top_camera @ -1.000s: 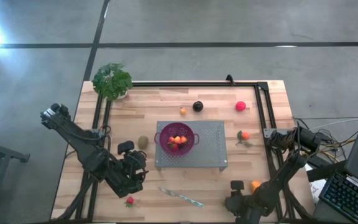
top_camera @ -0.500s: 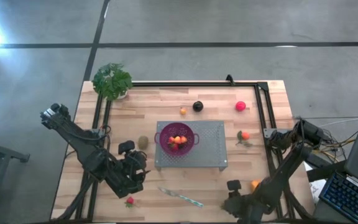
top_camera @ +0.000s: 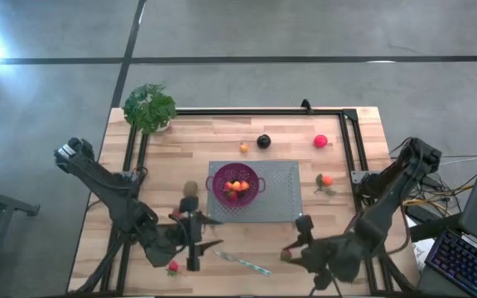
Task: Pick & Place Fruit
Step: Put the strawberry into the purple strainer bowl
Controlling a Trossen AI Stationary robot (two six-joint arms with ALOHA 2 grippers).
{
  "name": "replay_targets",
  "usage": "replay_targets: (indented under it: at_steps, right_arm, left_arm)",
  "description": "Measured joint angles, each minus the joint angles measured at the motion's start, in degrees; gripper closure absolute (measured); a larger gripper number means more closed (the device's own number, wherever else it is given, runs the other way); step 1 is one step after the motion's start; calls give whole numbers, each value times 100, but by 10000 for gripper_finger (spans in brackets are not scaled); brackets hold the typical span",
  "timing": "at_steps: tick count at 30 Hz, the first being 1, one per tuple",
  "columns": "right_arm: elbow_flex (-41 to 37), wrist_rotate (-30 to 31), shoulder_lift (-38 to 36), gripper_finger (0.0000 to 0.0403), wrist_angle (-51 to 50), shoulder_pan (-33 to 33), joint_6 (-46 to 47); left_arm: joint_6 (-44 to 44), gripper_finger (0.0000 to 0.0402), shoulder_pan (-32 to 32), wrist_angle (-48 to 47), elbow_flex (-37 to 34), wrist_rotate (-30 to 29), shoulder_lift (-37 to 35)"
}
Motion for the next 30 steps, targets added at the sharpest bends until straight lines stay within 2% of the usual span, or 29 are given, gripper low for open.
replay_targets:
  at_steps: [5, 8, 12, 15, 18, 20, 24, 30]
  right_arm:
    - [101, 124, -423, 261, 286, -246, -665]
    - [111, 119, -627, 257, 491, -383, -920]
    - [105, 43, -833, 260, 611, -593, -1138]
    - [105, 21, -914, 265, 625, -746, -1250]
    - [116, 12, -940, 265, 668, -888, -1368]
    - [158, -4, -917, 260, 665, -953, -1477]
    - [227, -116, -888, 257, 664, -1064, -1741]
    - [258, -113, -919, 268, 667, -1098, -2158]
  left_arm:
    - [2473, 181, 80, 2536, -751, -25, 2]
    - [4102, 181, 192, 3742, -1153, -69, 4]
    - [6090, 181, 474, 4561, -1542, -68, 4]
    - [6728, 181, 719, 4759, -1576, 106, 4]
    - [6706, 181, 963, 4914, -1529, 445, 4]
    - [6320, 181, 1119, 5029, -1506, 844, 4]
    - [4702, 181, 1436, 5103, -1442, 1515, 4]
    - [2338, 181, 1694, 5152, -1420, 1890, 4]
